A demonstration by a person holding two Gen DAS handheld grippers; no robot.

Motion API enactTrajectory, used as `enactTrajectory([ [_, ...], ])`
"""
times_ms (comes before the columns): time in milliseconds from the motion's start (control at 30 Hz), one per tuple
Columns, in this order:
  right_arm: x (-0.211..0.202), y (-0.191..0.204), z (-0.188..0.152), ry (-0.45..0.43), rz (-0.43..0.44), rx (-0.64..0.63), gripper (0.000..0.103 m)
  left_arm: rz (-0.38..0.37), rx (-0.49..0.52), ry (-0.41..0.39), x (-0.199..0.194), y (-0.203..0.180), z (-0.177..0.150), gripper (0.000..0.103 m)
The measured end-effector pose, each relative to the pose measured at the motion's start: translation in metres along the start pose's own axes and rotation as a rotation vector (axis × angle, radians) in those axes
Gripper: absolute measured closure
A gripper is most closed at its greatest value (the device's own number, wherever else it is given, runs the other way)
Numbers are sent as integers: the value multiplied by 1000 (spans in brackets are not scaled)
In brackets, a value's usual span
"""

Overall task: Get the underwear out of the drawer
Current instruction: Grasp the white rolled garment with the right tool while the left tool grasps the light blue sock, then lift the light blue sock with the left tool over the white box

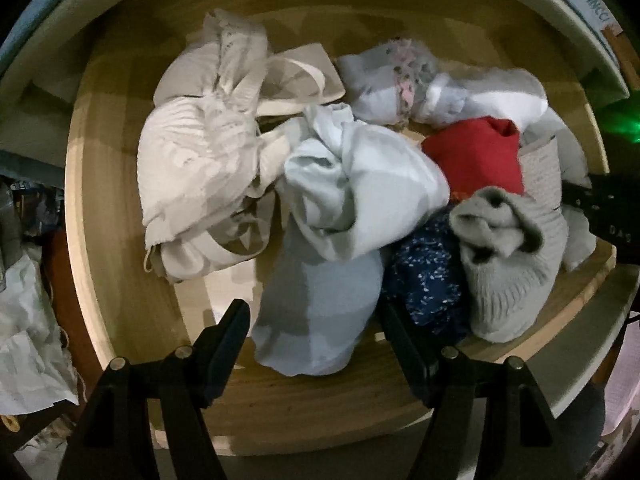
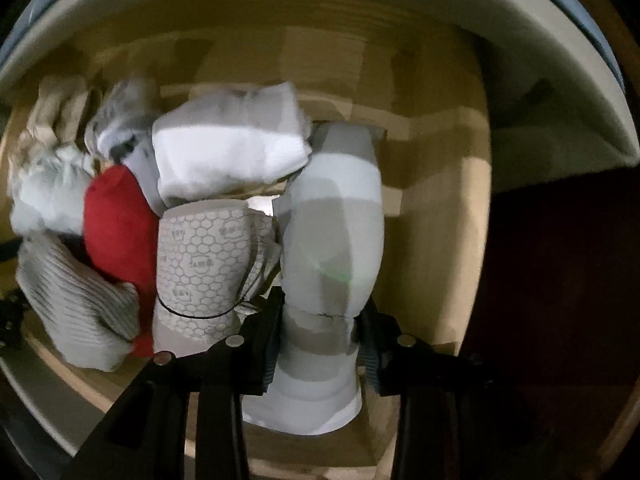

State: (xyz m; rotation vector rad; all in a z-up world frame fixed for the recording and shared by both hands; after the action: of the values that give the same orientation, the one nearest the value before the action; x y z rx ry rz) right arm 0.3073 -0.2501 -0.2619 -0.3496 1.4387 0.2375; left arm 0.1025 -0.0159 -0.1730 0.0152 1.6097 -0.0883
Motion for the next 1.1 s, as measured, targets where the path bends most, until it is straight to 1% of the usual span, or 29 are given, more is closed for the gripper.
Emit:
enactTrajectory([
  [100,17,5,4,-2,-35,-29,66,-18,-22,55,10,-2,2,33],
  [167,29,12,4,1,-64,-60,64,-15,-30,63,15,-7,2,42],
  [233,44,20,3,9,-98,-96,61,-17,-43,76,20,-6,1,48],
  [333,61,29,2,28,-115,-115,61,-15,-44,71,23,-10,0,52],
  [400,63,34,4,34,-123,-127,62,-17,-44,63,24,-10,-3,56],
  [433,65,34,2,32,-126,-126,65,-19,-46,56,26,-11,-6,57],
  [467,59,32,-4,27,-124,-120,68,-25,-50,53,26,-12,-7,59],
  [567,66,28,-12,7,-108,-83,72,-44,-73,43,24,-5,-19,61],
  [667,67,25,-18,-11,-104,-48,74,-48,-78,25,21,-6,-25,63],
  [833,65,10,-28,-71,-81,4,75,-80,-84,-10,2,-2,-36,63],
  [867,61,15,-42,-77,-81,7,76,-85,-84,-16,-1,-3,-37,63],
  [967,54,7,-51,-108,-66,15,76,-101,-91,-35,-13,-5,-44,63],
  [1000,48,9,-63,-124,-54,20,76,-106,-94,-40,-15,-5,-45,63],
  [1067,51,9,-70,-156,-14,33,75,-120,-89,-69,-25,-6,-49,63],
  [1100,58,12,-74,-161,-13,35,75,-130,-87,-84,-32,-8,-53,63],
])
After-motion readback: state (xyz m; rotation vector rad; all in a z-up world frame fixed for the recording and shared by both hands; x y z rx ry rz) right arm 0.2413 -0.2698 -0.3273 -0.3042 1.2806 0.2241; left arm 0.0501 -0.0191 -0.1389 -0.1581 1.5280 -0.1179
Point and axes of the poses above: each gripper's, at about its wrist camera, not at the fingertips, and x roughly the way its jaws point, y to its left, z to its top, the point moved 6 cm from there along x, roughly the way its jaws point, and after that the axes turned 13 degrees about -x, right-handed, at the moved point
